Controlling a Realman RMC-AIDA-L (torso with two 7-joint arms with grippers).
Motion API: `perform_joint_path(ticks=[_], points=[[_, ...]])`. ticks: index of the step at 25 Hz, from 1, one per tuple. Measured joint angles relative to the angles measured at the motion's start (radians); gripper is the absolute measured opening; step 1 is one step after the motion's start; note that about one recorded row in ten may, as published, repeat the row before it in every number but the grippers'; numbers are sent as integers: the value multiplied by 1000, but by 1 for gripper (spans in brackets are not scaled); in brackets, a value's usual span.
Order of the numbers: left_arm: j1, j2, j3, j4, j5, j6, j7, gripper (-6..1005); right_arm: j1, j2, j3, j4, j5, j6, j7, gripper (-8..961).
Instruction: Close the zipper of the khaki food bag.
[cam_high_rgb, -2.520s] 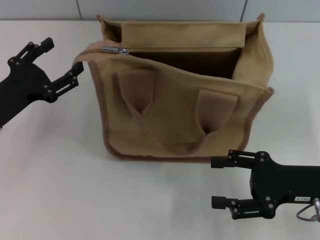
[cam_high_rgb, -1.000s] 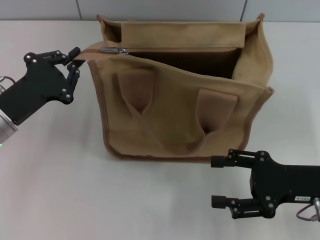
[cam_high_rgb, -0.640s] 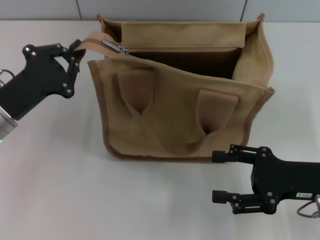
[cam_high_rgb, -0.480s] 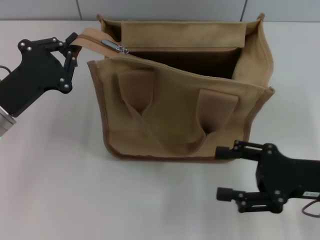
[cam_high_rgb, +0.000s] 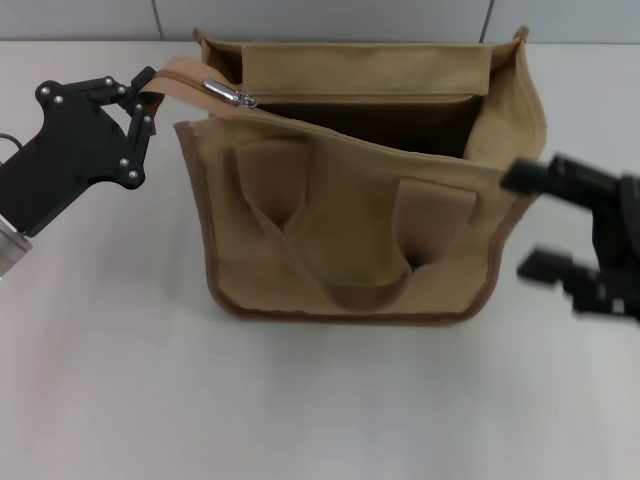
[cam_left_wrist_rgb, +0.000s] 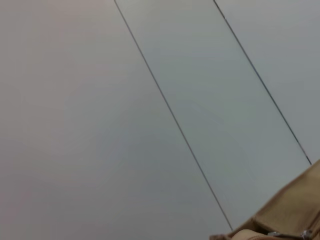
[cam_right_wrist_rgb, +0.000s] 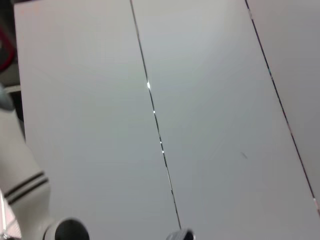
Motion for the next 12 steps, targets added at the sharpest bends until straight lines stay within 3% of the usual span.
perform_joint_path(ticks=[3,7,12], points=[[1,0,-1,-2,0,16,0,13,97,-17,-3,-16,19,44,171,790],[4,0,-5,-2,-1,30,-2,14,167,-27,-17,-52,14,102,299,790],[6,0,-6,-6,-4,54,-8,15,261,-37,-140,-152,13,204,510,790]])
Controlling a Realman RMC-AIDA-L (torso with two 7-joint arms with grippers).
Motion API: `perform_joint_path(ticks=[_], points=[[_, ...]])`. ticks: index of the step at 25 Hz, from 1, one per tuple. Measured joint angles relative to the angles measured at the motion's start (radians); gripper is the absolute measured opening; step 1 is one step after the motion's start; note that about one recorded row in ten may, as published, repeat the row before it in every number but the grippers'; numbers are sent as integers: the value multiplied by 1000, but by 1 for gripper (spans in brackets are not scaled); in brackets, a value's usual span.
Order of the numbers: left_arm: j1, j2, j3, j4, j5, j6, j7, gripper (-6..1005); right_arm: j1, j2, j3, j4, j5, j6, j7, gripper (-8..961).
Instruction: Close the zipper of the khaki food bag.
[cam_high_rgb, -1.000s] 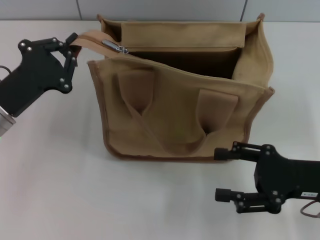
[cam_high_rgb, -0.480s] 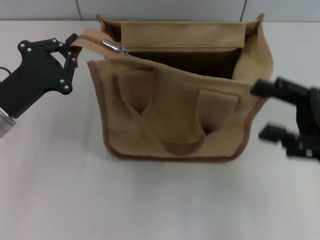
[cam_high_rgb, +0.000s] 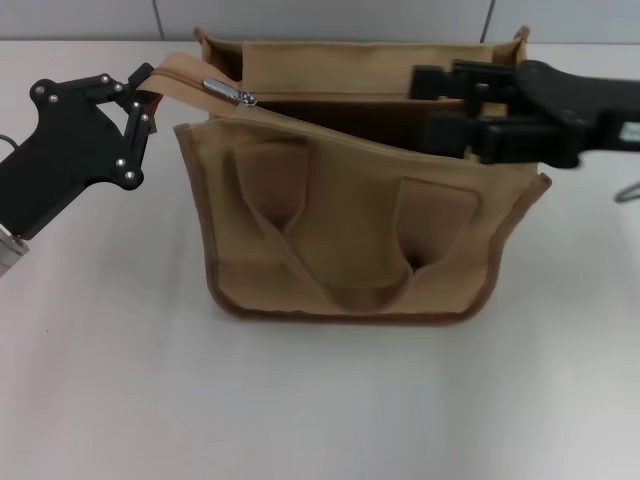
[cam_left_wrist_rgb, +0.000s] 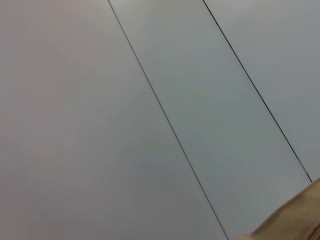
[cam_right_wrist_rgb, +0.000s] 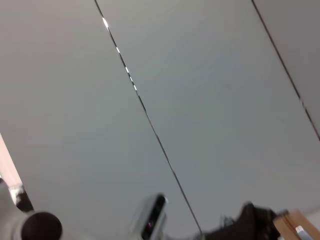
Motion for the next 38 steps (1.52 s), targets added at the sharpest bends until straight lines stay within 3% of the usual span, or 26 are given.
perform_joint_path(ticks=[6,20,29,38], points=[[0,0,1,-9,-16,19,-1,15,49,1,-92,-64,0,72,86,790],[-9,0,1,-5,-27,62,-31,18,104,5,-140,-94,8,137,124,790],[-21,0,3,-5,-42,68,-44,19,154,11,-195,-86,9,145,320,790],[-37,-3,4,-8,-43,85,-47,20,185,22,-288,-81,5,264,482,791]])
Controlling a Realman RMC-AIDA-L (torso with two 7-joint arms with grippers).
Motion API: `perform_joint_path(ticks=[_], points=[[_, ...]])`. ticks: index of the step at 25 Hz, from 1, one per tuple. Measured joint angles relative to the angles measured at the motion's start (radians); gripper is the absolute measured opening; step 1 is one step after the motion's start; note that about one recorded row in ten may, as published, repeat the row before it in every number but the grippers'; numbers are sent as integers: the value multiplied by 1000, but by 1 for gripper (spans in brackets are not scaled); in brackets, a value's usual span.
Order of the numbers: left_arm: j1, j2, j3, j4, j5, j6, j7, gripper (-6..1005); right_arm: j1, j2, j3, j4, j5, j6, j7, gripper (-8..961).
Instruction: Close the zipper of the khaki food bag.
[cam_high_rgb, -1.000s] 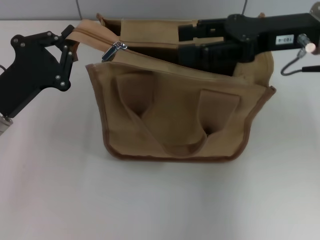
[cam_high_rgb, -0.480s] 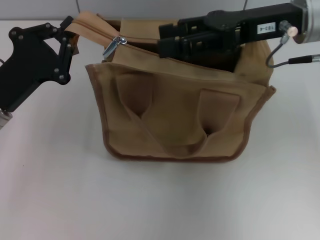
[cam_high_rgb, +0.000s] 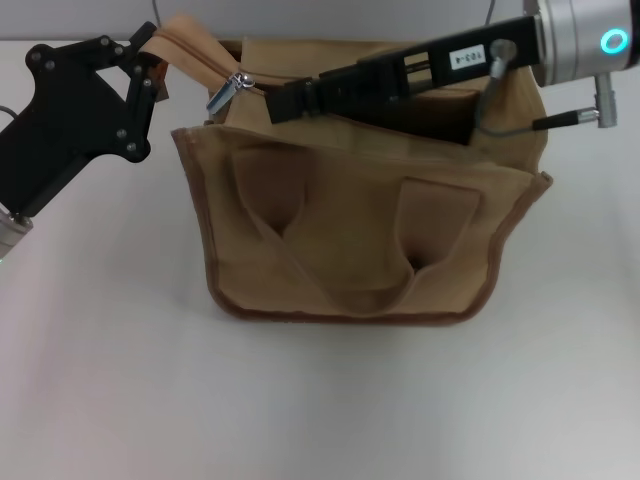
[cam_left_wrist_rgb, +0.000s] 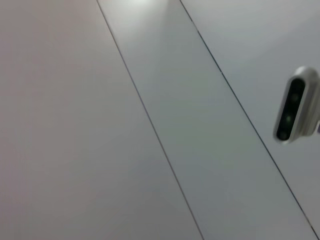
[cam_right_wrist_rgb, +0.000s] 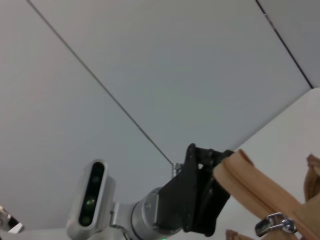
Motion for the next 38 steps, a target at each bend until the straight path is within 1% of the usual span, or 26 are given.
perform_joint_path(ticks=[8,13,26,38], points=[[-29,-1,-3,0,0,7,-30,21,47,0,-13,55,0,47,80,790],[-42,-1,-3,1,0,8,-60,22,60,-1,-20,57,0,61,126,790],[-63,-1,1,11,-7,27,-127,24,66,-5,-35,62,-11,111,171,790],[-82,-2,5,12,-7,39,-172,26,85,4,-59,73,-13,141,174,773]])
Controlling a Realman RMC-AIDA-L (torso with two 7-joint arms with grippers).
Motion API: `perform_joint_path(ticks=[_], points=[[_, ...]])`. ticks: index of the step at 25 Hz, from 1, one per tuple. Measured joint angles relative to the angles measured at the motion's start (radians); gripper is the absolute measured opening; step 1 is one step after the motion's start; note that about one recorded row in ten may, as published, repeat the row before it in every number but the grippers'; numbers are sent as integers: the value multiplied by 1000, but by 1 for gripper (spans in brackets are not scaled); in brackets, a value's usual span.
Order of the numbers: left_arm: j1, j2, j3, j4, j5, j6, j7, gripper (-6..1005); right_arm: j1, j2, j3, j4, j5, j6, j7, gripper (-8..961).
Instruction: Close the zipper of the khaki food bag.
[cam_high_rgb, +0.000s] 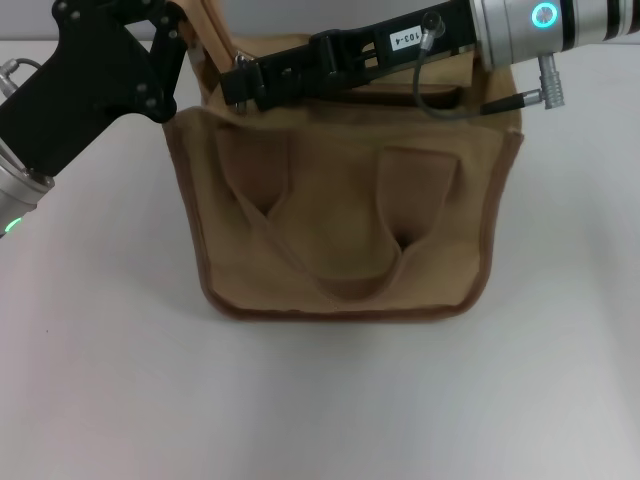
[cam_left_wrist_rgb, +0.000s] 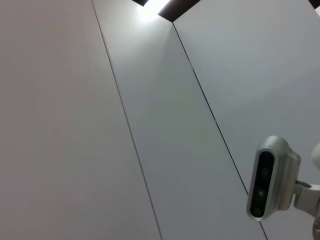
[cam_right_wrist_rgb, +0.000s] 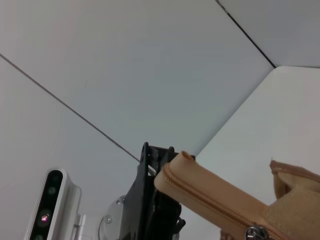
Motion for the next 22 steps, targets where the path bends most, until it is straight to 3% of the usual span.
perform_joint_path(ticks=[11,22], points=[[-22,-1,42,7,1,3,-26,28,0,22,-2,-6,-2,20,-50,747],[-20,-1,48,9,-32,14,-69,29,-10,24,-1,-14,0,38,-78,722]])
